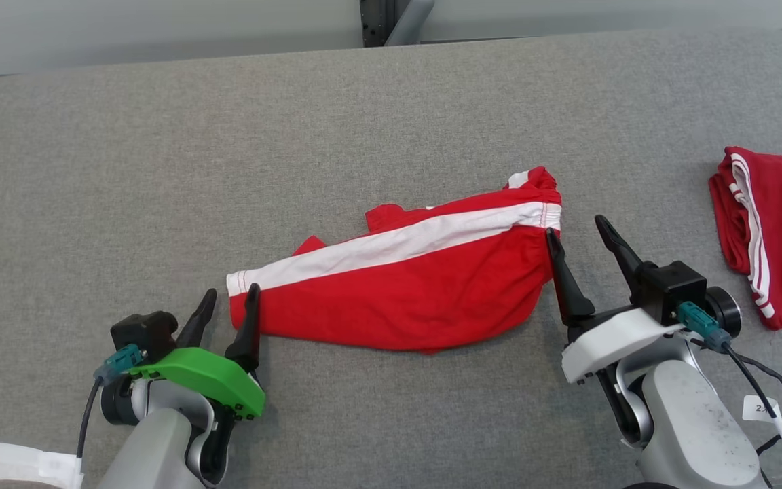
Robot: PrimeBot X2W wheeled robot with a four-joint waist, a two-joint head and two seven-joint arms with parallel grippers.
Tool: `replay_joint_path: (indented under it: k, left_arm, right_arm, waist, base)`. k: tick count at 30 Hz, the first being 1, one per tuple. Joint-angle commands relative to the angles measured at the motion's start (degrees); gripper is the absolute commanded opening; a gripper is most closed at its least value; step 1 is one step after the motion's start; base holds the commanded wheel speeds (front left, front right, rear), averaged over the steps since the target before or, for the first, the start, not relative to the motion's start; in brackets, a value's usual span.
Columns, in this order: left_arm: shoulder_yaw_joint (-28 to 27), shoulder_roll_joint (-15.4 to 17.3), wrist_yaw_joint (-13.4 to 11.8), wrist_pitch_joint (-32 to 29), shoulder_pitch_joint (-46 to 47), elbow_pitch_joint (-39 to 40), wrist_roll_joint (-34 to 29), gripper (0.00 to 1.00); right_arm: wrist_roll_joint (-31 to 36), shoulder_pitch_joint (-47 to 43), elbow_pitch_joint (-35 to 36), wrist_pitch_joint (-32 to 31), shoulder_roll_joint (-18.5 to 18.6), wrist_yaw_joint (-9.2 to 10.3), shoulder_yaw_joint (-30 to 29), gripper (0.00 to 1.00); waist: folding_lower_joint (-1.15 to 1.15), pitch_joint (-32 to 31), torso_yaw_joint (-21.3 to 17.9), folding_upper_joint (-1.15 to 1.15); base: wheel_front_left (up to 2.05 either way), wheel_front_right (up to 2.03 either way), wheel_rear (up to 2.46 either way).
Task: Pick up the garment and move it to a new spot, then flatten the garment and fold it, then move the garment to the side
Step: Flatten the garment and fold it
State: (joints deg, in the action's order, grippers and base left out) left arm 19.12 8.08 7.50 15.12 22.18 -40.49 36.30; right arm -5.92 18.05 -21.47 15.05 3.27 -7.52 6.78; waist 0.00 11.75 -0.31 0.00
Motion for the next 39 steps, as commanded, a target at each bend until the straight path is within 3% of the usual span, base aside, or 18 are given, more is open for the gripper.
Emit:
replay_joint_path:
  k: [1,20,22,23,24,25,26,32,39]
  left_arm:
    - [1.1,0.7,-0.1,0.0,1.6,-0.9,1.7,1.00]
    - [10.2,4.0,0.0,-0.1,6.7,-6.0,15.3,1.00]
    - [10.8,4.1,0.0,-0.1,6.7,-5.9,15.8,0.44]
    - [11.2,4.1,0.0,-0.1,6.6,-5.9,16.0,0.23]
    - [11.2,4.1,0.0,-0.1,6.6,-5.9,16.0,0.23]
    - [11.5,4.2,0.0,-0.1,6.7,-5.9,16.2,0.07]
    - [11.7,4.3,0.0,-0.1,6.8,-5.7,16.2,0.00]
    - [10.8,4.8,0.0,0.0,6.4,-3.6,14.7,0.00]
    - [9.5,4.4,0.0,0.0,4.6,-2.0,13.0,0.00]
  right_arm:
    - [-0.2,0.9,0.3,0.2,0.3,0.08,0.2,1.00]
    - [-0.8,1.0,1.6,0.2,0.3,0.08,0.3,1.00]
    - [-0.9,0.9,1.6,0.2,0.3,0.08,0.3,1.00]
    - [-0.9,0.9,1.6,0.2,0.3,0.08,0.3,1.00]
    - [-0.9,0.9,1.6,0.2,0.3,0.08,0.3,1.00]
    - [-1.0,0.9,1.6,0.2,0.3,0.08,0.2,1.00]
    - [-1.0,0.9,1.6,0.2,0.2,0.08,0.2,1.00]
    - [-4.1,1.1,1.4,0.2,0.1,0.08,0.7,1.00]
    - [-13.8,1.6,-0.4,0.2,0.2,0.05,3.3,1.00]
  waist:
    - [0.00,0.7,-0.6,0.00]
    - [0.00,2.1,-1.8,0.00]
    - [0.00,2.2,-1.8,0.00]
    - [0.00,2.2,-1.7,0.00]
    - [0.00,2.2,-1.7,0.00]
    - [0.00,2.2,-1.7,0.00]
    - [0.00,2.2,-1.7,0.00]
    - [0.00,1.9,-1.1,0.00]
    - [0.00,1.6,-0.3,0.00]
  base:
    - [0.00,0.00,0.00]
    - [0.00,0.00,0.00]
    - [0.00,0.00,0.00]
    - [0.00,0.00,0.00]
    - [0.00,0.00,0.00]
    - [0.00,0.00,0.00]
    - [0.00,0.00,0.00]
    - [0.00,0.00,0.00]
    - [0.00,0.00,0.00]
